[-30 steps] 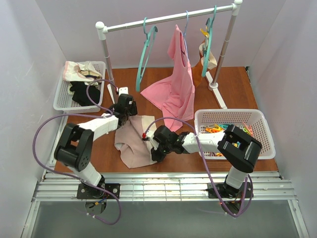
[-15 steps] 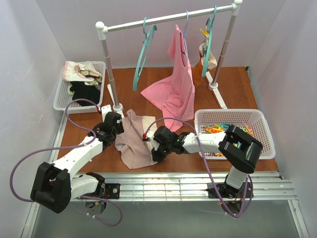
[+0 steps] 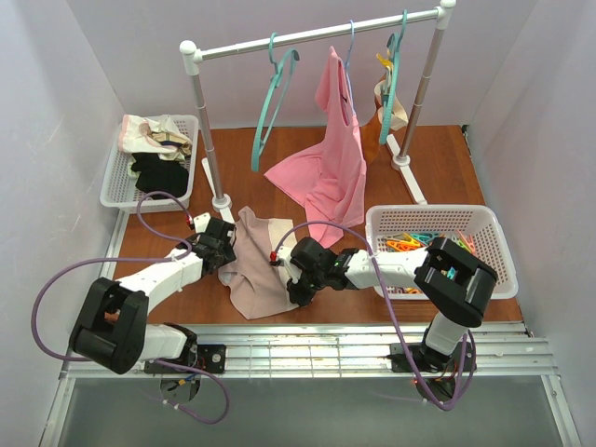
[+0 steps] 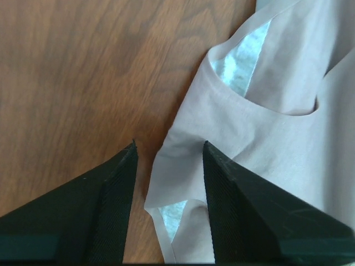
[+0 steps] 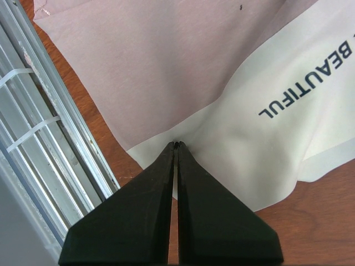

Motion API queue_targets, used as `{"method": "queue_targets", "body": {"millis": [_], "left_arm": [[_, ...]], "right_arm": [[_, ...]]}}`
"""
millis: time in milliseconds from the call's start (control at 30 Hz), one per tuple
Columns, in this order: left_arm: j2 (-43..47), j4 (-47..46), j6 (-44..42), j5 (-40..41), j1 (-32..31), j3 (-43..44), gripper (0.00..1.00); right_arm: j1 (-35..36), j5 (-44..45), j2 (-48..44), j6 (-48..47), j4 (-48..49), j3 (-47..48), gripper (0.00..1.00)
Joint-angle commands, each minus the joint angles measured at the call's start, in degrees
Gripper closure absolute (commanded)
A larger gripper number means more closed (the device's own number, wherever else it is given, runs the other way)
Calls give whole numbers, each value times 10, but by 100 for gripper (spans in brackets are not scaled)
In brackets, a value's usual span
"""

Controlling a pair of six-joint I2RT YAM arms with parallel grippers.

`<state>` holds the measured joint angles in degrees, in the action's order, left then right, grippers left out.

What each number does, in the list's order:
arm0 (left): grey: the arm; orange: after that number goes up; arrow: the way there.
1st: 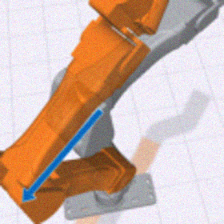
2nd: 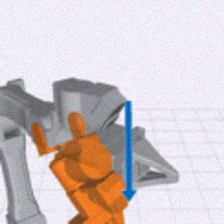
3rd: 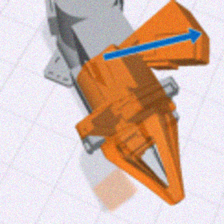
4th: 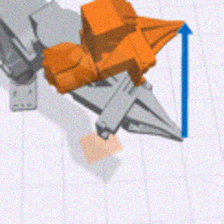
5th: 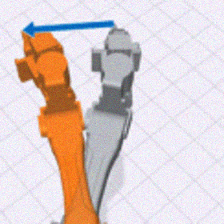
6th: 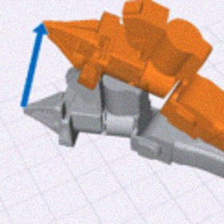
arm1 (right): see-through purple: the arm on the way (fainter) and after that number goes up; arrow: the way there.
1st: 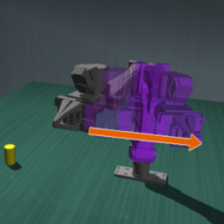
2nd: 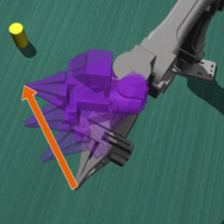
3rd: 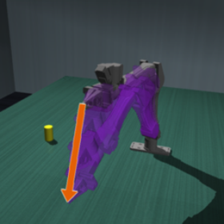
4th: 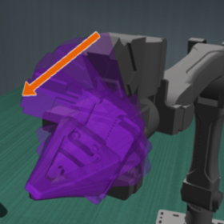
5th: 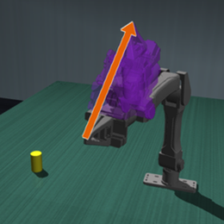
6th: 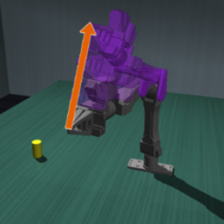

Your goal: Clip the underwear to the hanger

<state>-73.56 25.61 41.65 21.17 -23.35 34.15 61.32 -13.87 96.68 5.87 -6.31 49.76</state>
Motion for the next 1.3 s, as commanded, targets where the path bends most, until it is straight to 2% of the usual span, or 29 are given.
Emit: {"method": "queue_targets", "body": {"millis": [0,167,267,300,533,800,1100,1267], "left_arm": [[5,-6,15,-16,2,-10,63],[-1,-7,11,-20,2,-20,79],[-1,-6,12,-28,2,-29,99],[2,-6,12,-27,2,-35,100],[48,28,19,-17,2,-24,100],[178,134,64,-10,-1,-13,100],[194,228,109,27,-2,48,100],[231,284,136,56,-2,76,100]], "right_arm": [[5,14,-8,-1,-37,-9,99],[5,11,-4,1,-37,-7,99],[4,9,-2,1,-37,-5,99],[5,9,-1,1,-37,-4,99],[5,2,1,2,-38,-3,99],[16,-5,18,-11,-49,14,99],[37,-18,35,-25,-67,40,99],[37,-25,43,-29,-68,53,99]]}}
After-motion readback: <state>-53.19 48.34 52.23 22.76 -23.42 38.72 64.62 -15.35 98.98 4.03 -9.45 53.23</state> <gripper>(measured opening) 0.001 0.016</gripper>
